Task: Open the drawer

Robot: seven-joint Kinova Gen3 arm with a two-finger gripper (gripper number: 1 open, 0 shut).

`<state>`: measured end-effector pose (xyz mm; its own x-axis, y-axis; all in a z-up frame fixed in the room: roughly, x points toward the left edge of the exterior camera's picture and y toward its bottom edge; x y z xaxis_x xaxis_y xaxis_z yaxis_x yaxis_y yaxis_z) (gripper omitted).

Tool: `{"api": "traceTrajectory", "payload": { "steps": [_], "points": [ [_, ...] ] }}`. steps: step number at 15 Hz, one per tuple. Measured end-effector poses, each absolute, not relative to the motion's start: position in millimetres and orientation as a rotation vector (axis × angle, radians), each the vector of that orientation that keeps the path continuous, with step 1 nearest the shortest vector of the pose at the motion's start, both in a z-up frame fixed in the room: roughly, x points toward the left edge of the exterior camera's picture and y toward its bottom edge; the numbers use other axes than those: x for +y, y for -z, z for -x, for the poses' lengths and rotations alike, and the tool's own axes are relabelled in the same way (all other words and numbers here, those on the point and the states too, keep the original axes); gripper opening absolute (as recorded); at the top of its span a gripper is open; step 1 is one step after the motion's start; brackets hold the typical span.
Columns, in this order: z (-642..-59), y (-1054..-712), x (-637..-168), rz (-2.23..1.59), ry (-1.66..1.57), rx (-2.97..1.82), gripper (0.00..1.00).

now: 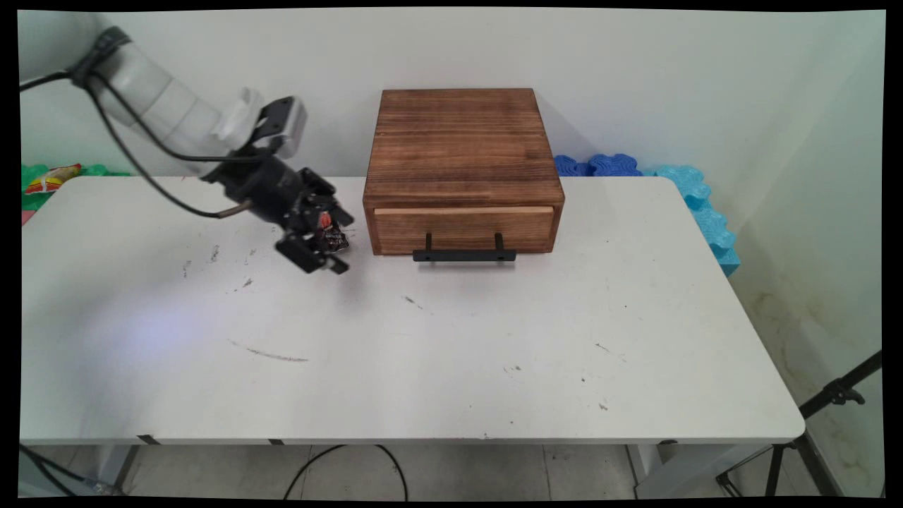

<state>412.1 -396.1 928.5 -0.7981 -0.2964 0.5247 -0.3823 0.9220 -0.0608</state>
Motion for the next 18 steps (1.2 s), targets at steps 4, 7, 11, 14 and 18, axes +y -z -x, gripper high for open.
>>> {"api": "traceTrajectory", "payload": {
  "steps": [4,7,11,14,18],
  "points": [
    [-372.6,-930.4,-413.3,-0.477,-0.261,-2.549,1.00],
    [-349.7,-927.4,-422.7,-0.470,-0.282,-2.548,1.00],
    [-324.2,-918.1,-433.5,-0.472,-0.307,-2.551,1.00],
    [-307.1,-906.7,-441.3,-0.469,-0.324,-2.562,1.00],
    [-290.8,-891.3,-449.1,-0.464,-0.341,-2.578,1.00]
  ]
}}
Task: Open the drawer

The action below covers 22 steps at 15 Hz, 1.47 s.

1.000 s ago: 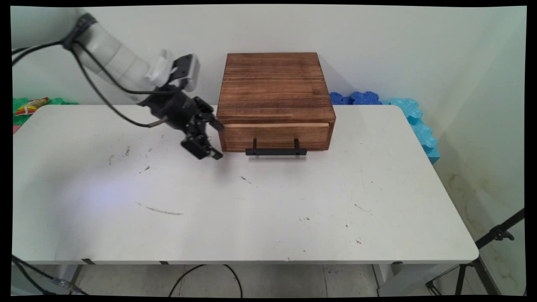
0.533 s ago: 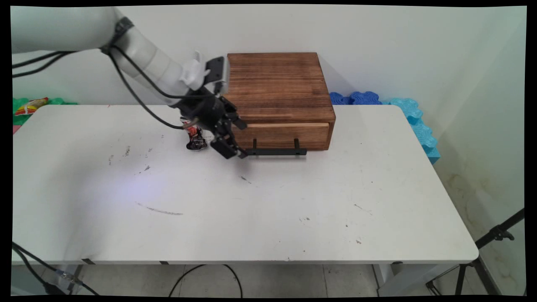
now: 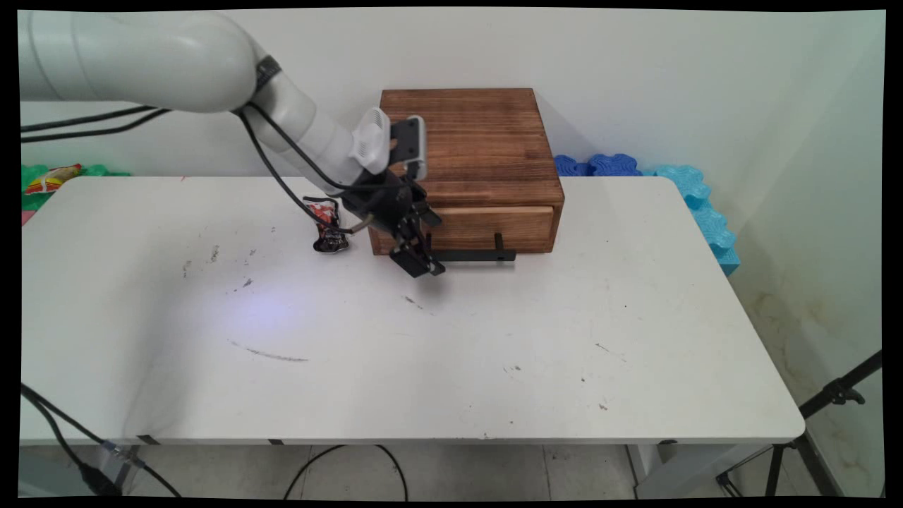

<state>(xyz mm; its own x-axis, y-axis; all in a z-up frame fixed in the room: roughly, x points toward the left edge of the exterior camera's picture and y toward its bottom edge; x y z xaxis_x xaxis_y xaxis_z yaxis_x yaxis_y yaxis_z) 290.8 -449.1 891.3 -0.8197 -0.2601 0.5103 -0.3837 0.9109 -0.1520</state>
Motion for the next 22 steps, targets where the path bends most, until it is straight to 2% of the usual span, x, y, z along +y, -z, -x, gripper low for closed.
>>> {"api": "traceTrajectory", "payload": {
  "steps": [22],
  "points": [
    [-253.3,-821.9,-481.5,-0.487,-0.326,-2.636,1.00]
  ]
}}
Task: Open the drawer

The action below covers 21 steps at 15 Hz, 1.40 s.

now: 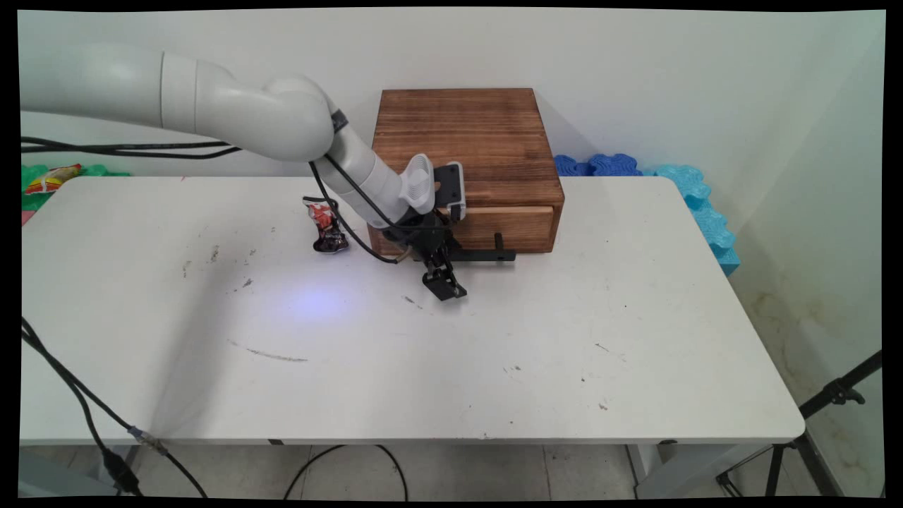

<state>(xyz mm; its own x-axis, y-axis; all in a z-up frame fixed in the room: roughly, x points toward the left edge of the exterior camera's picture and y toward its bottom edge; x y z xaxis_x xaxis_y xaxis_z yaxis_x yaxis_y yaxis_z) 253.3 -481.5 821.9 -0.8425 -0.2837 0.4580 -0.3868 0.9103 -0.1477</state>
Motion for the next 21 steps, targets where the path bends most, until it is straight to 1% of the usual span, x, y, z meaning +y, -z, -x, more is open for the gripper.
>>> {"api": "traceTrajectory", "payload": {
  "steps": [9,21],
  "points": [
    [-240.5,-813.6,-472.9,-0.482,-0.279,-2.641,1.00],
    [-221.4,-818.2,-426.8,-0.467,-0.199,-2.646,1.00]
  ]
}}
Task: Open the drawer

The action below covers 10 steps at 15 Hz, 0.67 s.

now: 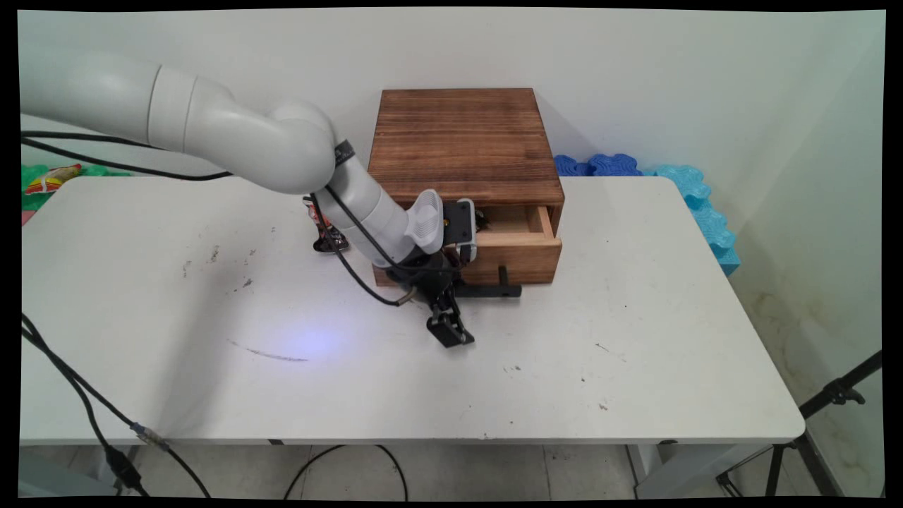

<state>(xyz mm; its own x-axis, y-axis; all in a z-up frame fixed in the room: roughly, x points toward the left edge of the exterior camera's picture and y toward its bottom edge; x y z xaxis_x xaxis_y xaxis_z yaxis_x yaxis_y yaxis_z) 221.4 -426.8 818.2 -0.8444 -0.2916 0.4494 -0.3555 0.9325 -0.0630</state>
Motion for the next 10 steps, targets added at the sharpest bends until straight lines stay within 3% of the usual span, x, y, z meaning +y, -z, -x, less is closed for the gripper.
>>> {"api": "traceTrajectory", "payload": {
  "steps": [10],
  "points": [
    [-206.5,-821.5,-380.4,-0.435,-0.131,-2.649,1.00]
  ]
}}
